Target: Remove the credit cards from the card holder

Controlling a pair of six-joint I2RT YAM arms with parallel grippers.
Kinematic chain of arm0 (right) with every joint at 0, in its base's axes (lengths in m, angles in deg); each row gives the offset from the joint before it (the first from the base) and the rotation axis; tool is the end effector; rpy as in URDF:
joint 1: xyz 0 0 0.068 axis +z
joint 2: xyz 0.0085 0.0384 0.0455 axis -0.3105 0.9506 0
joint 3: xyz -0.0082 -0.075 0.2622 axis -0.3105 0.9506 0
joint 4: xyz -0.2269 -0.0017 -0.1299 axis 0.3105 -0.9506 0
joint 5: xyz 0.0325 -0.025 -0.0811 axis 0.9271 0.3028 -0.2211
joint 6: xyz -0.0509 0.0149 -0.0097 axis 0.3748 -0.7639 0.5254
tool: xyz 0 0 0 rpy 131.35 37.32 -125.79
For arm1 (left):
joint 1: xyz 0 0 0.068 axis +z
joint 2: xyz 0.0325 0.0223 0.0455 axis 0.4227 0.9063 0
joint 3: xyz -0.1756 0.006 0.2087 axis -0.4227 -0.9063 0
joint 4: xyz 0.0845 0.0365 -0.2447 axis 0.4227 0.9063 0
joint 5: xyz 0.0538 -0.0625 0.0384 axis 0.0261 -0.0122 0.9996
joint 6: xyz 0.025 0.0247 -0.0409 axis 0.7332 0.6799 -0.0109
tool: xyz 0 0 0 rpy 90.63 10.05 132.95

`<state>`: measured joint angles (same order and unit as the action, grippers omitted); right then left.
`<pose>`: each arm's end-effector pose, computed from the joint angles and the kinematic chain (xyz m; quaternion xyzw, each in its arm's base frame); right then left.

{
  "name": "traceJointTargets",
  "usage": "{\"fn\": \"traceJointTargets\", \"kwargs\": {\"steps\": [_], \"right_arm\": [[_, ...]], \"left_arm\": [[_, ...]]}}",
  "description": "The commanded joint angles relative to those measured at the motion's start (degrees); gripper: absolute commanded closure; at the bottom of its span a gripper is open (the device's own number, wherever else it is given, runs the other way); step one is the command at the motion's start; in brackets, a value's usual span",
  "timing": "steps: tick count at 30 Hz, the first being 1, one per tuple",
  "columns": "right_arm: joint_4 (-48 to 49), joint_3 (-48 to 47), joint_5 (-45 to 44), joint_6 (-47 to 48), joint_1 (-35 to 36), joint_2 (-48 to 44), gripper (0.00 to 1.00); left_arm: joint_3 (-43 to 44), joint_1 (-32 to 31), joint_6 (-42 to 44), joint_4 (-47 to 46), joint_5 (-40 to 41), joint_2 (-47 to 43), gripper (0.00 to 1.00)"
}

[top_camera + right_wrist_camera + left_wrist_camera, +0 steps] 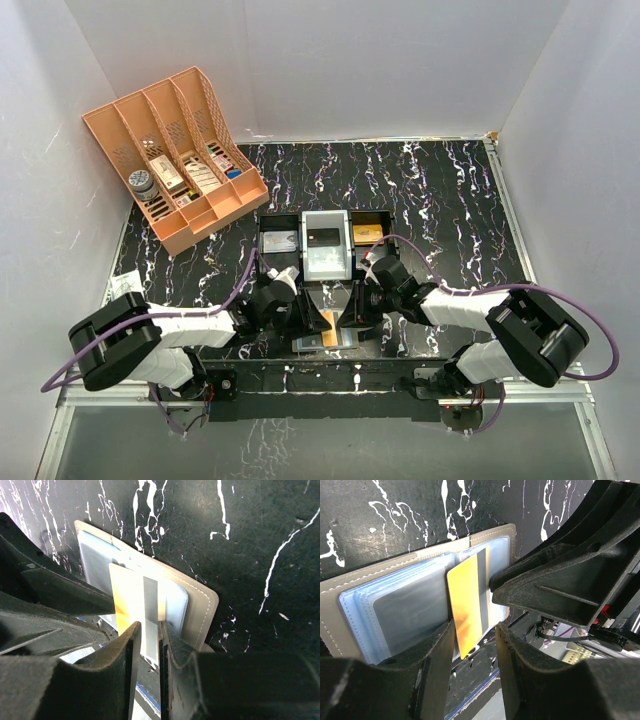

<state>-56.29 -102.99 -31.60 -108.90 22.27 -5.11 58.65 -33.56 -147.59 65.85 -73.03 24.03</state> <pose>0.1599 0.1563 0.1244 -0.0100 0.9217 0.3782 0.0856 0.1218 -0.2052 0.1439 -0.0595 0.8757 -0.4462 0.1746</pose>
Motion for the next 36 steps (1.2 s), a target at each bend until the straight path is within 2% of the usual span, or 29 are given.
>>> {"fn": "traceJointTargets", "kwargs": {"steps": [1,9,14,18,22,23,29,36], "right_arm": [[-4.0,5.3,-5.3,1.9,0.6,3.6,0.81],[-3.6,5.7,-5.0,1.8,0.6,4.0,0.81],[-4.4,5.5,-5.8,1.9,0.6,3.6,0.81],[-5.7,4.7,-7.0,2.5,0.6,4.2,0.82],[-6.1,4.3,-7.1,2.9,0.6,4.6,0.82],[-6.2,4.3,-7.2,3.0,0.6,4.6,0.82],[-7.2,1.2,-7.3,3.7,0.5,4.6,0.82],[-7.3,1.1,-7.1,3.7,0.5,4.5,0.82]], "left_arm": [[-2.1,-0.5,-1.8,-3.8,-0.6,1.9,0.64],[-2.2,-0.5,-4.3,-9.3,-0.7,4.7,0.70],[-1.2,-0.6,-3.7,-3.6,1.9,2.6,0.81],[-1.2,-0.6,-2.7,2.3,4.9,-2.6,0.84],[-1.7,-0.5,-1.9,6.8,6.3,-6.9,0.99],[-2.0,-0.5,-1.9,6.9,6.3,-7.5,1.00],[-4.0,-0.5,-2.0,3.4,4.9,-8.2,0.99],[-2.8,-0.5,-2.0,-1.4,2.3,-2.9,0.83]]}}
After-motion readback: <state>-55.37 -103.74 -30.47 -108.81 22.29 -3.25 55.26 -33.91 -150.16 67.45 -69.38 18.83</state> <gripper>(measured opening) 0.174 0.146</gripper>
